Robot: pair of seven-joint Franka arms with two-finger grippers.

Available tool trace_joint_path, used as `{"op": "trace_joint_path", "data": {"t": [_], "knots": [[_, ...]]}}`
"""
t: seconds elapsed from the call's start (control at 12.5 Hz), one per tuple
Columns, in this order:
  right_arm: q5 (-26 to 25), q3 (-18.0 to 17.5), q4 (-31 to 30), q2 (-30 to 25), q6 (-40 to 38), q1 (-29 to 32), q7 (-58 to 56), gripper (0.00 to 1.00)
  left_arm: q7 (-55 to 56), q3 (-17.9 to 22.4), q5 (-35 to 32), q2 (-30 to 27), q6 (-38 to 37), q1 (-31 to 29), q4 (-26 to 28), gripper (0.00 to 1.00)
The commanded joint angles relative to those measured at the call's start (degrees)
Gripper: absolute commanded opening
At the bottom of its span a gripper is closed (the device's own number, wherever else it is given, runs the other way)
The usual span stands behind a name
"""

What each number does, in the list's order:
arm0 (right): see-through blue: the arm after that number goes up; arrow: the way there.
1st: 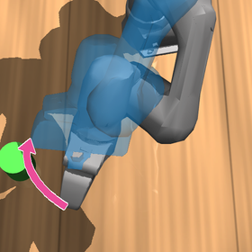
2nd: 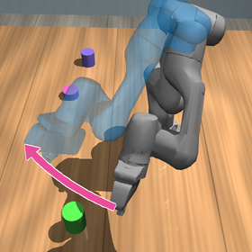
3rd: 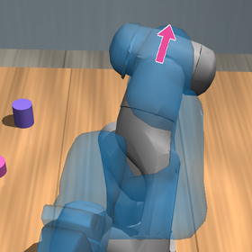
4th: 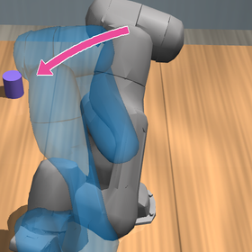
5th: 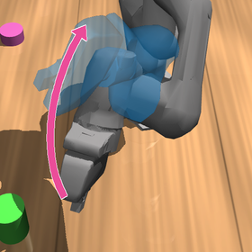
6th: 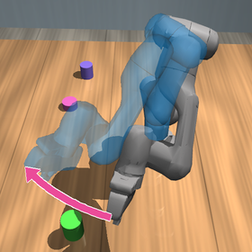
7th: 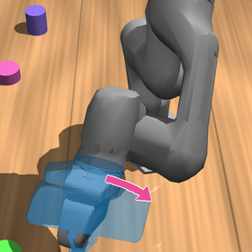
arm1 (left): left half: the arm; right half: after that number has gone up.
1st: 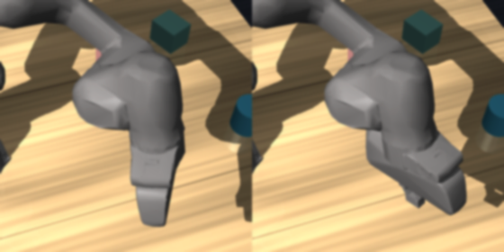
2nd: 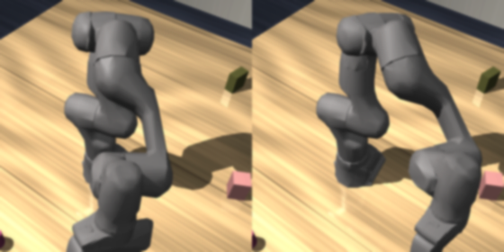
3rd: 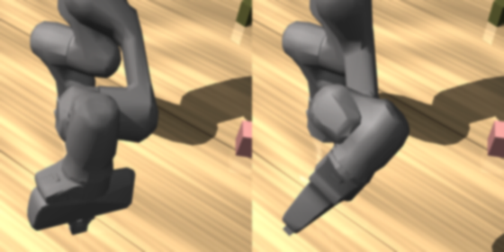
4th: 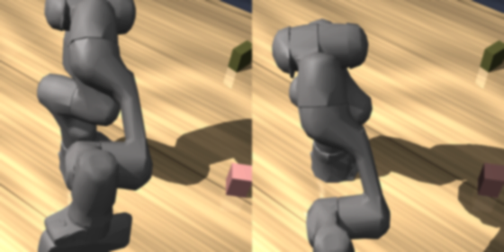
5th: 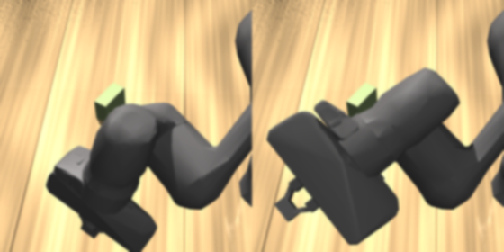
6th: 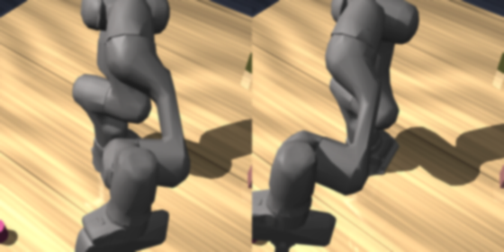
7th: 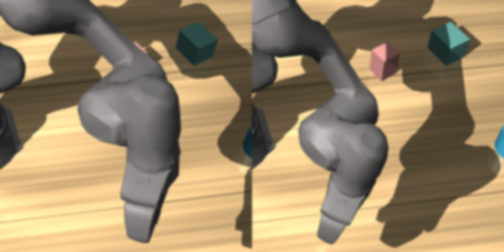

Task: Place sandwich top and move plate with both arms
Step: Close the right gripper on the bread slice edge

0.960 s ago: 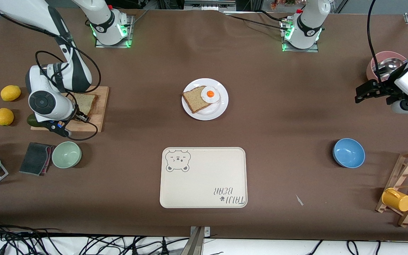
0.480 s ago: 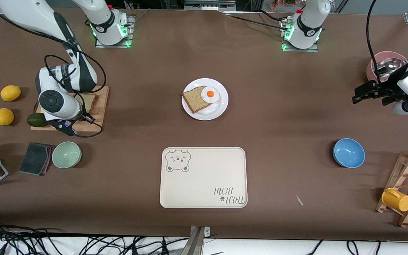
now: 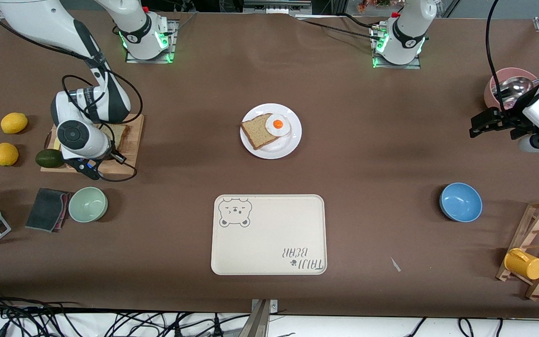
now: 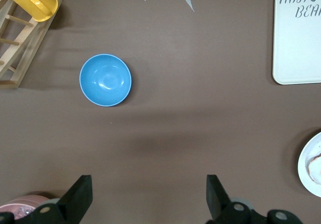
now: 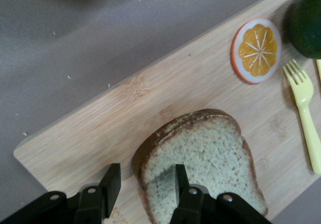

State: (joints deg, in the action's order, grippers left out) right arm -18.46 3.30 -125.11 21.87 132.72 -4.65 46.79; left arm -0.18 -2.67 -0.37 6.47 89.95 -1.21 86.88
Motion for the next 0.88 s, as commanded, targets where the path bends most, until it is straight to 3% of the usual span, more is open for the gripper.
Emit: {"op": "trace_joint_path", "data": {"t": [0.0, 0.24, 0.56, 0.8], "knots": [[-1.8, 0.2, -0.9, 0.4, 1.5, -0.1, 1.4, 0.23, -0.2, -0.2, -1.7, 0.6, -0.2, 0.1, -1.3, 1.0], [-2.5, 0.1, -0.6, 1.0, 1.4, 0.1, 1.7, 0.0, -0.1, -0.2, -0.8, 0.6, 1.7, -0.1, -1.3, 1.0], [-2.9, -0.1, 0.3, 0.3, 0.3, -0.3, 0.9, 0.0, 0.0, -0.2, -0.2, 0.6, 2.0, -0.2, -1.3, 1.0], [-3.0, -2.5, 6.6, 0.0, -11.6, -1.6, 1.5, 0.0, -0.2, -0.1, -0.5, 0.6, 2.0, -0.5, -1.3, 1.0]]}}
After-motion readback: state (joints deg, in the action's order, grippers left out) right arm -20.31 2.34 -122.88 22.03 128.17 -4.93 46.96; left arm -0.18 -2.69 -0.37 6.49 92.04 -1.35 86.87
